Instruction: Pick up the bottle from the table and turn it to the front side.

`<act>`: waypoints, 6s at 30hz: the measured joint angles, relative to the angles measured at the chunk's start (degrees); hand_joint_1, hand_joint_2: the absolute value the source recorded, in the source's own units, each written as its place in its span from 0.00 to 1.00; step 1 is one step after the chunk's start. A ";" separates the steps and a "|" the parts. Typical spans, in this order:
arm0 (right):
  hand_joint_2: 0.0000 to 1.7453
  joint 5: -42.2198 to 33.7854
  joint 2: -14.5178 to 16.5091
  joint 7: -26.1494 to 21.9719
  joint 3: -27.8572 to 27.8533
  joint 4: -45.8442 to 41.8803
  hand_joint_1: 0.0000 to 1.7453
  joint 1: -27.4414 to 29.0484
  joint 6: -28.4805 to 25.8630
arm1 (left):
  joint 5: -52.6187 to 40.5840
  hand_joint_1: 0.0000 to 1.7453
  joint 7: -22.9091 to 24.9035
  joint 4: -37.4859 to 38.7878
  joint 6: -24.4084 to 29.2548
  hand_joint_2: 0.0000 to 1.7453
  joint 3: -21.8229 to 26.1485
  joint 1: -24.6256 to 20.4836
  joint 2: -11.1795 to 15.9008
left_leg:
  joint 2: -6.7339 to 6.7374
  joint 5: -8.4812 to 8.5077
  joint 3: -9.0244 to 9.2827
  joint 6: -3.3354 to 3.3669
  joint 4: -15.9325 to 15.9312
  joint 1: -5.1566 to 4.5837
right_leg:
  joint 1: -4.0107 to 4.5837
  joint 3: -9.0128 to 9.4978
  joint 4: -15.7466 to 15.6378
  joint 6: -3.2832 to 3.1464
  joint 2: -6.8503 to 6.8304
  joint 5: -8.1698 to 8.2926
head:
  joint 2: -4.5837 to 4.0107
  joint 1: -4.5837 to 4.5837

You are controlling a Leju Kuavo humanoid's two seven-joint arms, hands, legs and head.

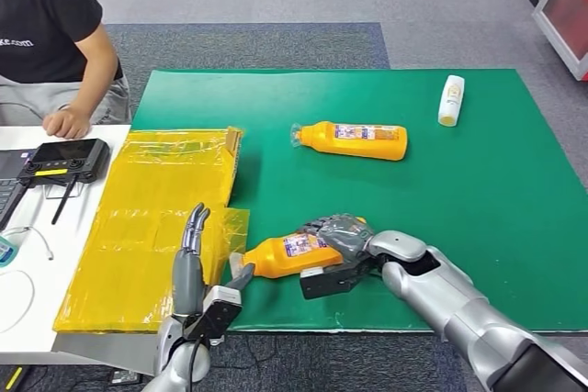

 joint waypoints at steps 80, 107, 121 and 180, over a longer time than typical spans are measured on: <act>1.00 -26.61 12.56 -14.02 -12.04 -33.64 1.00 27.53 -26.10 | 32.40 1.00 1.48 -16.22 -31.08 1.00 -10.22 -1.07 1.48 | -0.03 -0.04 -0.76 -0.10 0.00 0.08 | 0.08 -0.75 0.02 -0.14 -0.06 -0.10 | 0.00 -0.01; 1.00 -27.03 12.36 -14.10 -9.38 -27.92 0.29 24.65 -28.44 | 22.28 1.00 0.11 -16.76 -20.78 1.00 -13.32 -1.67 4.17 | -0.02 -0.04 -0.77 -0.11 0.00 0.08 | 0.09 -0.79 0.02 -0.14 -0.05 -0.10 | 0.00 -0.01; 1.00 -25.49 13.72 -14.14 -9.20 -24.67 0.00 25.10 -30.72 | 19.99 1.00 0.20 -16.76 -18.36 1.00 -13.07 -1.14 6.06 | -0.02 -0.04 -0.77 -0.11 -0.01 0.08 | 0.09 -0.80 0.02 -0.15 -0.05 -0.10 | 0.00 0.00; 1.00 -27.29 17.05 -20.31 -31.52 -14.52 0.00 28.35 -45.52 | -12.99 1.00 7.17 -22.76 -1.58 1.00 -6.04 6.99 9.93 | -0.01 -0.04 -0.78 -0.14 -0.01 0.09 | 0.10 -0.82 0.03 -0.17 -0.04 -0.12 | 0.01 -0.01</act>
